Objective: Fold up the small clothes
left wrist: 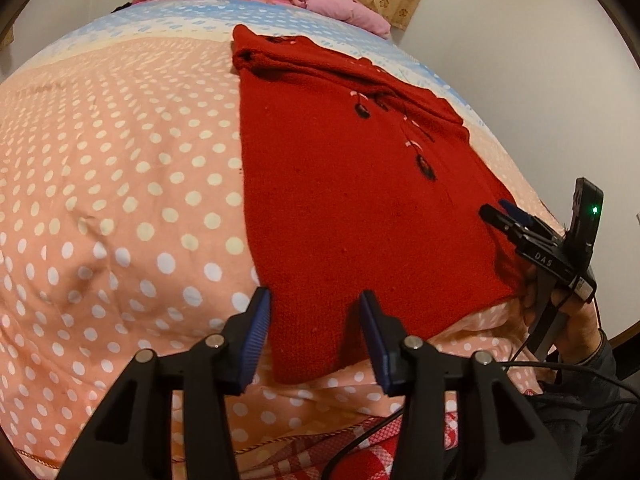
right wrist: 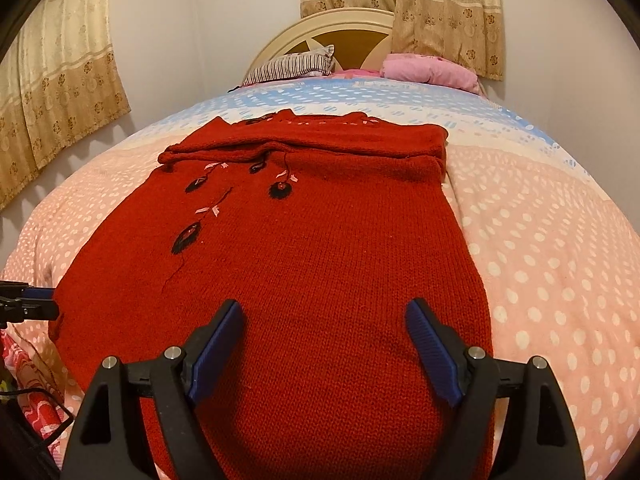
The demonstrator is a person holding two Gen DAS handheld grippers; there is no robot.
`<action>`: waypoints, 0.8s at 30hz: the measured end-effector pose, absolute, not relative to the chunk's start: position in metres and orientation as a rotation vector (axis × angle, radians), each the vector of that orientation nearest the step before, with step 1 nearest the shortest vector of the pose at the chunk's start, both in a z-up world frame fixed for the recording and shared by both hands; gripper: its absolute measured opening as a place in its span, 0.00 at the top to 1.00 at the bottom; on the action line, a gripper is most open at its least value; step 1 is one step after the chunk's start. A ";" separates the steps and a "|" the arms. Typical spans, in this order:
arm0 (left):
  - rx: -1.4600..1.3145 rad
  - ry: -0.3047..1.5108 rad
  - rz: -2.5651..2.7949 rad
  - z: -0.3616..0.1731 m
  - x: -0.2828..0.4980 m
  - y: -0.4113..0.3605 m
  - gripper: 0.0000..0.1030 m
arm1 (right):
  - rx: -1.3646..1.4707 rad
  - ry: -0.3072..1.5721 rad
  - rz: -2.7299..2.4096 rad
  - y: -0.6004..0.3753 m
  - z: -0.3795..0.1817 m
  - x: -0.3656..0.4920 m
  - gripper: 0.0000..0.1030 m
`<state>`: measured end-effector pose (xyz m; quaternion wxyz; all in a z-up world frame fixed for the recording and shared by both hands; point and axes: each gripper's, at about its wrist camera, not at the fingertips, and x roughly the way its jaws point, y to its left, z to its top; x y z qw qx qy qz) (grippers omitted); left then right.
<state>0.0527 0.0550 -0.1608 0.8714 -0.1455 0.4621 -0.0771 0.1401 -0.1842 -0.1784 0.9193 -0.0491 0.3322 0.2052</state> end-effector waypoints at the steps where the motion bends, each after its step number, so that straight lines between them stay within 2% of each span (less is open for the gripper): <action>1: -0.291 0.964 -0.152 -0.161 0.052 0.055 0.70 | -0.099 0.682 0.423 -0.184 -0.179 0.140 0.18; 2: -0.274 0.958 -0.137 -0.160 0.051 0.056 0.91 | -0.099 0.681 0.423 -0.185 -0.179 0.140 0.18; 7: -0.286 0.943 -0.163 -0.155 0.050 0.065 0.93 | -0.076 0.716 0.430 -0.188 -0.170 0.138 0.18; 15: -0.352 0.858 -0.224 -0.123 0.043 0.087 0.93 | 0.116 0.752 0.374 -0.250 -0.139 0.118 0.18; 20: -0.347 0.893 -0.245 -0.134 0.046 0.080 0.93 | 0.121 0.828 0.361 -0.267 -0.144 0.101 0.18; 22: -0.341 0.909 -0.249 -0.139 0.047 0.077 0.93 | 0.104 0.871 0.385 -0.263 -0.152 0.093 0.25; 24: -0.346 0.920 -0.241 -0.143 0.048 0.079 0.93 | 0.073 0.915 0.410 -0.256 -0.163 0.086 0.41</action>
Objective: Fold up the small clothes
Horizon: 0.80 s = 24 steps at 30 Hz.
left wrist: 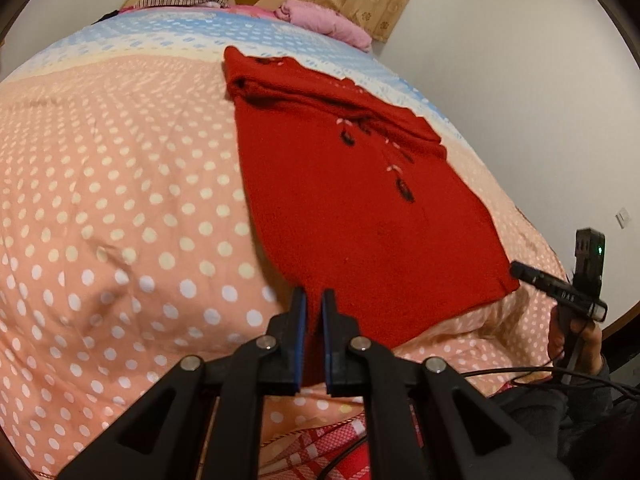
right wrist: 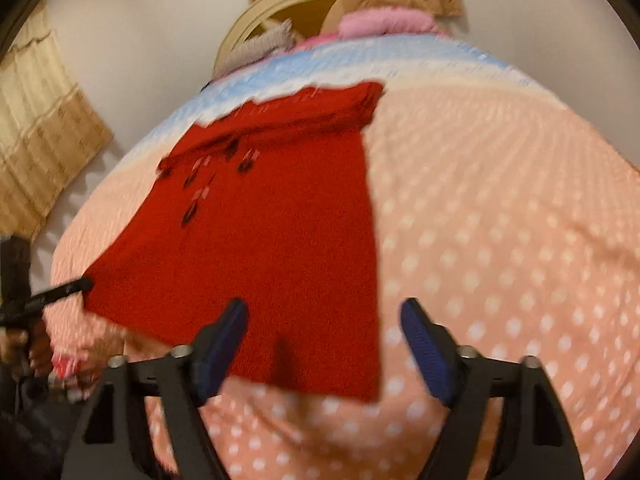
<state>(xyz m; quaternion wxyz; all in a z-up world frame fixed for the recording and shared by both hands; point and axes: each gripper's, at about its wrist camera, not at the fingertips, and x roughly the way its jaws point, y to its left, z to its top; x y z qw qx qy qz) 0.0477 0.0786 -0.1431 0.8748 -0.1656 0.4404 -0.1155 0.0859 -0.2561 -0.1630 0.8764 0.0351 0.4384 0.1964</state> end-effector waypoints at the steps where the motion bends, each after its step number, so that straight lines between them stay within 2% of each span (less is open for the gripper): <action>1: -0.352 0.922 -0.239 -0.144 0.048 0.080 0.93 | 0.052 0.923 0.397 -0.255 -0.167 0.084 0.43; 2: -0.356 0.924 -0.237 -0.145 0.048 0.081 0.93 | 0.031 0.929 0.375 -0.254 -0.171 0.083 0.44; 5: -0.362 0.920 -0.235 -0.145 0.048 0.084 0.93 | 0.032 0.931 0.352 -0.261 -0.175 0.081 0.55; 6: -0.360 0.919 -0.237 -0.145 0.047 0.084 0.93 | 0.040 0.935 0.353 -0.263 -0.175 0.081 0.66; 8: -0.359 0.920 -0.237 -0.145 0.047 0.084 0.93 | 0.053 0.941 0.354 -0.268 -0.176 0.080 0.80; 14: -0.363 0.929 -0.233 -0.148 0.049 0.085 0.93 | 0.130 0.938 0.355 -0.280 -0.177 0.082 0.78; 20: -0.383 0.948 -0.238 -0.156 0.050 0.087 0.93 | 0.068 0.902 0.348 -0.272 -0.179 0.076 0.75; 22: -0.382 0.942 -0.252 -0.153 0.049 0.087 0.93 | 0.070 0.902 0.360 -0.273 -0.178 0.077 0.83; 23: -0.382 0.929 -0.263 -0.148 0.048 0.088 0.93 | 0.087 0.911 0.376 -0.275 -0.177 0.078 0.94; 24: -0.383 0.918 -0.267 -0.144 0.047 0.090 0.93 | 0.113 0.922 0.398 -0.279 -0.176 0.078 0.94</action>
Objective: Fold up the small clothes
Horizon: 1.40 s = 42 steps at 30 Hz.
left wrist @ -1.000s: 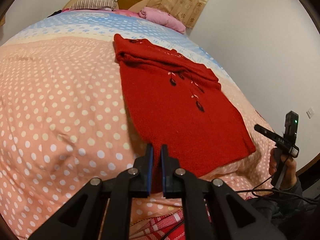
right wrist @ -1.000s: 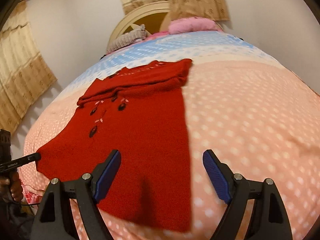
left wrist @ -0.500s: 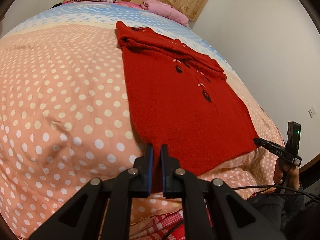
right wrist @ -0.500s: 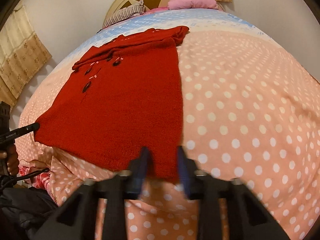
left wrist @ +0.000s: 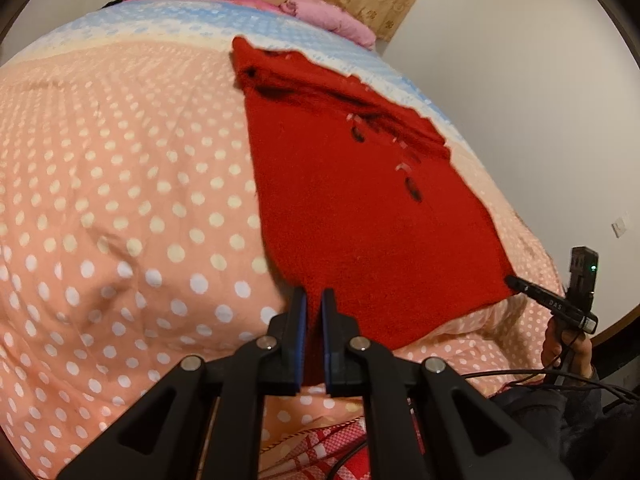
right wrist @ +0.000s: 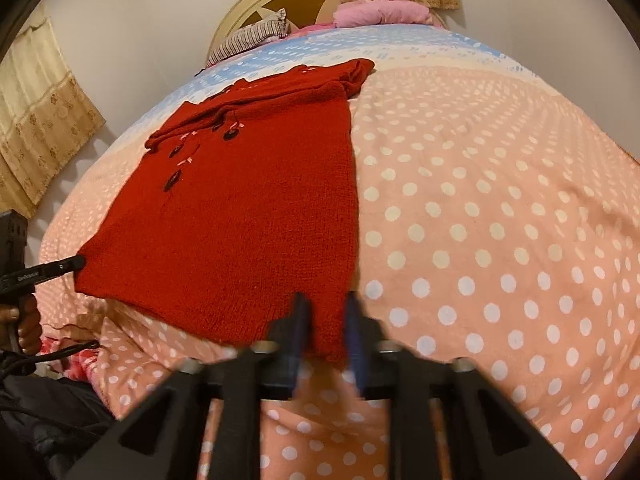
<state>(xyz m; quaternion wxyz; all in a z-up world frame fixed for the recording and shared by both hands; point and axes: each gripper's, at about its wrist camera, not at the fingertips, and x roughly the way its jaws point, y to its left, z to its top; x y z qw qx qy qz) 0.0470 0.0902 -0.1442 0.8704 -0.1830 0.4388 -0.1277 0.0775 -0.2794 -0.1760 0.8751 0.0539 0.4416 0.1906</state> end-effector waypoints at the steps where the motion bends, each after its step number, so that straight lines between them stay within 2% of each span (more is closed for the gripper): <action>1: -0.388 0.904 -0.274 -0.139 0.046 0.094 0.93 | 0.124 0.927 0.416 -0.283 -0.173 0.076 0.94; 6: -0.393 0.855 -0.295 -0.118 0.035 0.105 0.93 | 0.168 0.897 0.534 -0.293 -0.149 0.057 0.94; 16: -0.392 0.864 -0.280 -0.120 0.048 0.103 0.93 | 0.295 0.850 0.574 -0.298 -0.136 0.060 0.94; 24: -0.376 0.764 -0.274 -0.083 0.076 0.110 0.93 | 0.296 0.734 0.559 -0.294 -0.093 0.096 0.94; 42: -0.437 0.711 -0.220 -0.053 0.174 0.132 0.93 | 0.280 0.611 0.507 -0.270 -0.033 0.203 0.94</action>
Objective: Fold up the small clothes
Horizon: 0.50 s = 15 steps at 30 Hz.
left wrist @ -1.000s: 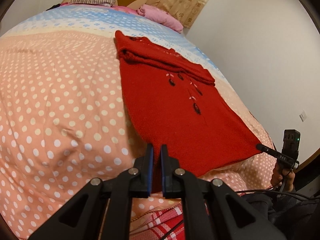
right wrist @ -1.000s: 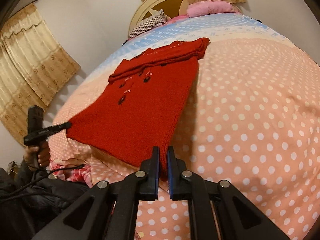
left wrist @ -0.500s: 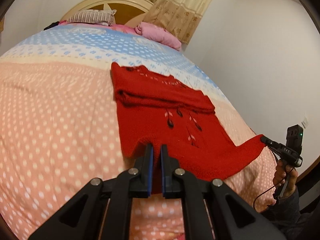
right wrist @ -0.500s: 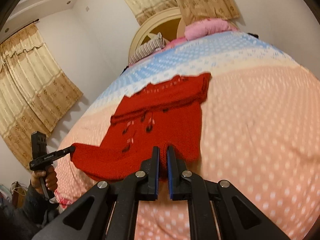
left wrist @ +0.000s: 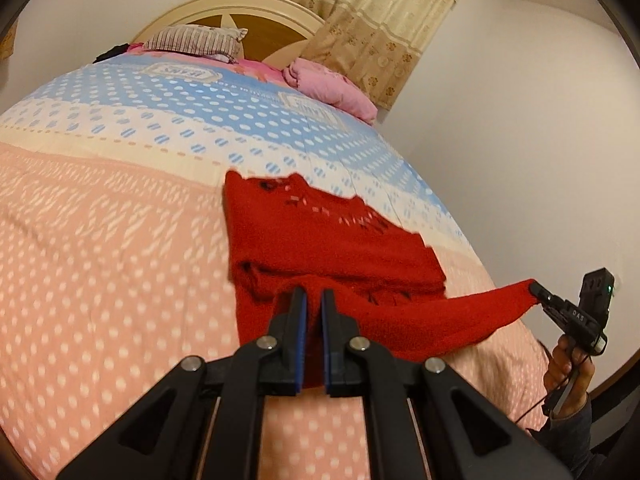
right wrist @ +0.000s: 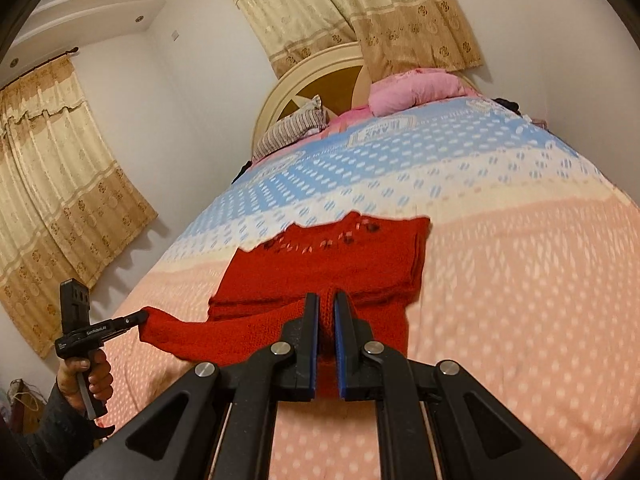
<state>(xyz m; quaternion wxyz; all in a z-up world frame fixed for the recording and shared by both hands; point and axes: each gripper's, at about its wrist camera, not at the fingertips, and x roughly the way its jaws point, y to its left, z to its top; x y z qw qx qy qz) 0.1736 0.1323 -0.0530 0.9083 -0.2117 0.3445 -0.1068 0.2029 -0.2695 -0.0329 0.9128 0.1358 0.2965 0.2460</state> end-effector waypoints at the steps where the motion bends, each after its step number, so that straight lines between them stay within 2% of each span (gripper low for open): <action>1: -0.446 0.707 -0.219 -0.051 0.181 0.133 0.93 | 0.275 0.607 0.502 -0.269 -0.030 0.210 0.94; 8: -0.443 0.695 -0.204 -0.043 0.222 0.134 0.93 | 0.245 0.603 0.467 -0.258 -0.016 0.261 0.94; 15: -0.456 0.722 -0.189 -0.056 0.262 0.140 0.93 | 0.244 0.630 0.434 -0.249 -0.026 0.309 0.94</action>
